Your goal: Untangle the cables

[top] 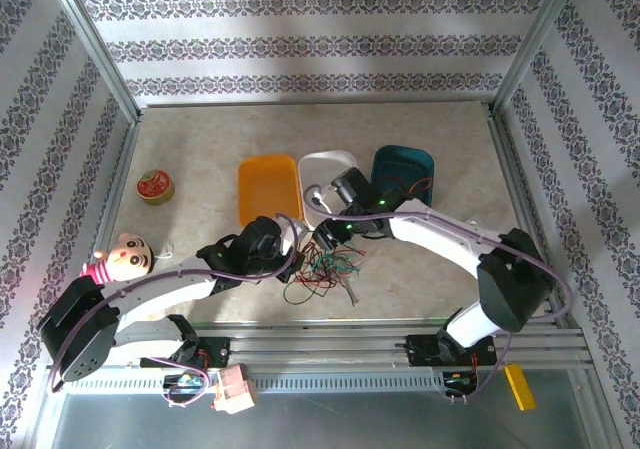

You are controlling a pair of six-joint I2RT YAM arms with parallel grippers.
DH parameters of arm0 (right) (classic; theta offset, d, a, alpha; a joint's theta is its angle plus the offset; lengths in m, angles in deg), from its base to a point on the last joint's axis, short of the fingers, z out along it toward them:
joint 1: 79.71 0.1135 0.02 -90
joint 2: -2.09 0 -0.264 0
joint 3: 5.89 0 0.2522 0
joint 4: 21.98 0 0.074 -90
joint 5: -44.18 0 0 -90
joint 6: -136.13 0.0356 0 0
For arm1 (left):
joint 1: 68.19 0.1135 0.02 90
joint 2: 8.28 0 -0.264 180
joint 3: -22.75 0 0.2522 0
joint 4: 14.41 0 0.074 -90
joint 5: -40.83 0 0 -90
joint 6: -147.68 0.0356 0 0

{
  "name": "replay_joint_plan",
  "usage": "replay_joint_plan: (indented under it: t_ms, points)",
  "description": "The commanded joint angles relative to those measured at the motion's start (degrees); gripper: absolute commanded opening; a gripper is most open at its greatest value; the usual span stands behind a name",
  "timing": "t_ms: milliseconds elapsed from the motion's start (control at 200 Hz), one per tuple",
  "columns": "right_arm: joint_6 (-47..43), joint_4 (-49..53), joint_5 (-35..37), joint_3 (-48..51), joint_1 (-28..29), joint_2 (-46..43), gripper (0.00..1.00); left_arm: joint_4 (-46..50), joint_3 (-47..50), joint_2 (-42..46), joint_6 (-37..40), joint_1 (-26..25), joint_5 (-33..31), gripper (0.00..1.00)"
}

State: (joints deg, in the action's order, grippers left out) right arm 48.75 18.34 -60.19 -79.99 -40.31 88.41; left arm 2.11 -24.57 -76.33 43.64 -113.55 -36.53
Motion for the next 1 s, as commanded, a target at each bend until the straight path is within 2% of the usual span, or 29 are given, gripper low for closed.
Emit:
replay_joint_plan:
  t_ms: [0,195,405,545,735,994]
  points:
    - [5.2,-3.3,-6.1,2.7,-2.5,-5.6,0.63,0.7,-0.8,2.1,4.5,0.5,-0.5,0.00]
    - [6.1,-2.0,-14.3,3.5,-2.7,-8.5,0.64,-2.4,1.2,5.6,10.7,0.5,0.7,0.00]
    - [5.3,-1.0,-15.7,3.0,-2.7,-8.2,0.64,0.3,-0.2,6.4,15.8,0.6,2.6,0.00]
    - [4.6,0.1,-18.2,1.7,-2.7,-7.2,0.64,1.0,-0.9,5.8,16.6,0.7,3.2,0.00]
    - [2.8,3.6,-25.4,1.3,-2.5,-6.3,0.62,0.8,-1.4,5.0,15.5,2.9,4.5,0.00]
    - [2.9,4.2,-24.8,2.4,-1.5,-6.3,0.60,0.5,-2.5,3.3,16.2,5.8,8.1,0.00]
